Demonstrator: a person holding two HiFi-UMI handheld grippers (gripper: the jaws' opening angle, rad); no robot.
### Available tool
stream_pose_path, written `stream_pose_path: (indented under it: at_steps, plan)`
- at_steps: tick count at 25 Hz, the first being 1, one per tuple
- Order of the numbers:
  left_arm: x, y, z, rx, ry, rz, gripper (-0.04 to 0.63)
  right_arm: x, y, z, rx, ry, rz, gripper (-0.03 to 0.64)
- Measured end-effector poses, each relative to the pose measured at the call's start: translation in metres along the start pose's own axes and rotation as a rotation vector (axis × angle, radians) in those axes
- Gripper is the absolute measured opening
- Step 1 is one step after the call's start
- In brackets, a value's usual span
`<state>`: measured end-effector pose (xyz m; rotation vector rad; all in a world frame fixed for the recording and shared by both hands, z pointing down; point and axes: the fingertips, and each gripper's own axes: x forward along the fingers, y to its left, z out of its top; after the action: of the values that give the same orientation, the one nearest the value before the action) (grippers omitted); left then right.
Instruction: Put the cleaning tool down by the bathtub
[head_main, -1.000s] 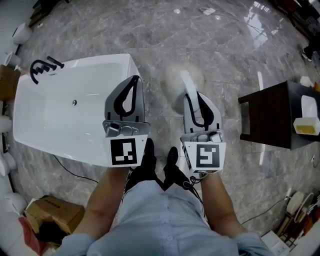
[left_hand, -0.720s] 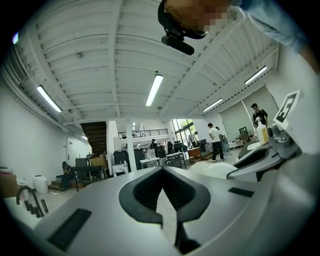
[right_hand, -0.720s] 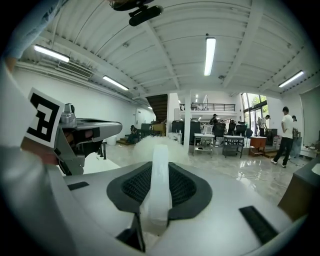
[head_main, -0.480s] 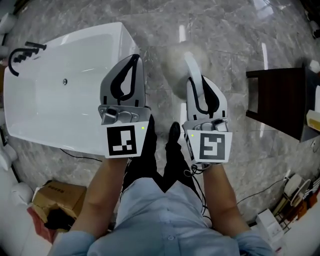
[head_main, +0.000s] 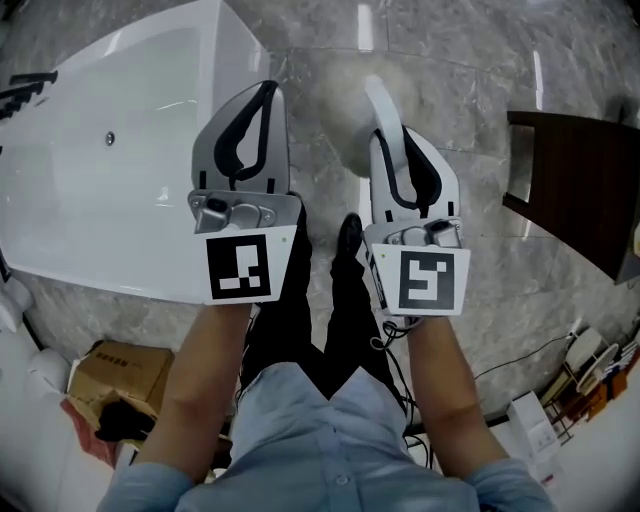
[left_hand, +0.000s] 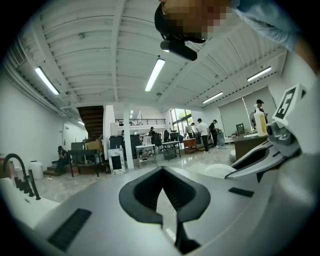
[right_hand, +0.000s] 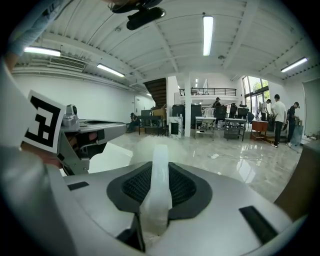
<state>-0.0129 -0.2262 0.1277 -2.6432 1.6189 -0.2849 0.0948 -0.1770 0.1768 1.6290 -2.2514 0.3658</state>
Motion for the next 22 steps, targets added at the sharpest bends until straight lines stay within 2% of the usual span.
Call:
stream_pose_path:
  at_steps: [4,22]
  plan:
    - [0.011,-0.001,-0.036,-0.013,0.013,-0.003,0.015,0.026,-0.001,-0.021,-0.003,-0.027,0.0,0.1]
    - [0.032,-0.008,-0.188,-0.056,0.106,-0.035,0.015,0.094,0.014,-0.143,0.034,0.063,0.019,0.1]
